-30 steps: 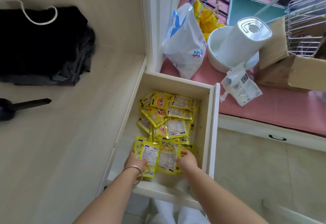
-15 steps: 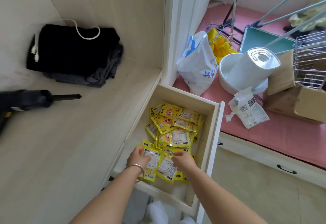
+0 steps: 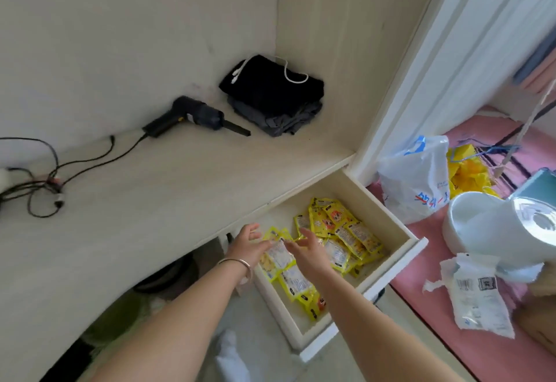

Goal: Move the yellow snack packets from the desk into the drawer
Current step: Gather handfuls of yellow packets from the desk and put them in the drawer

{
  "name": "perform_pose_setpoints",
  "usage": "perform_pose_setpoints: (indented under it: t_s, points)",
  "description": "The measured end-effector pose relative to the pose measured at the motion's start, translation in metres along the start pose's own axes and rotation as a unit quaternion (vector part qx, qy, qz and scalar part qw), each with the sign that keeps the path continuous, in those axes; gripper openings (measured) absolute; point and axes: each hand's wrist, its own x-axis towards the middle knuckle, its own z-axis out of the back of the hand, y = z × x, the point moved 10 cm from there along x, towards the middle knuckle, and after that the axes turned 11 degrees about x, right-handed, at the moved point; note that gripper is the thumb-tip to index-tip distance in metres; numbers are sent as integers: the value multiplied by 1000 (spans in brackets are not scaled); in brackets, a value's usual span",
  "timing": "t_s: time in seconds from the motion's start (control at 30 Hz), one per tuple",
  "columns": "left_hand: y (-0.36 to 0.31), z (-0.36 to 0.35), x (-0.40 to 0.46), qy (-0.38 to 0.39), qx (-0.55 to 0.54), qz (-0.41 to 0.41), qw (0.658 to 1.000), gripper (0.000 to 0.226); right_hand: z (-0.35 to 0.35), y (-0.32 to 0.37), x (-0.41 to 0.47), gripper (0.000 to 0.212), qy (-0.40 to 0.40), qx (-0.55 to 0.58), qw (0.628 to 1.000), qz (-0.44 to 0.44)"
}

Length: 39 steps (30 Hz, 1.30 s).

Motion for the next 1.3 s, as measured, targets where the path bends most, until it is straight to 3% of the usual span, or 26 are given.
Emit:
perform_pose_setpoints:
  t_s: [0.3,0.47,0.73,0.97,1.07,1.2,1.3]
  points:
    - [68,149,-105,-169,-75,5,983,58,-155,45,-61,75,158,-124,974,109]
    - [152,245,-168,-273,-119,73,952,59,-276,56,-111,66,264,-164,942,129]
    - [300,369,-262,-387,-221,149,883,54,-450,44,-211,61,364,-236,887,156]
    - [396,420,-320,-391,-286,203,851,50,-549,15,-264,60,398,-298,856,146]
    - [429,431,-335,-387,-298,235,840,64,-576,5,-273,61,402,-328,844,134]
    - [462,437,-335,-378,-296,279,832,42,-607,2,-270,60,399,-389,817,146]
    - [474,434,-323,-373,-319,296,819,43,-623,0,-261,59,389,-426,803,147]
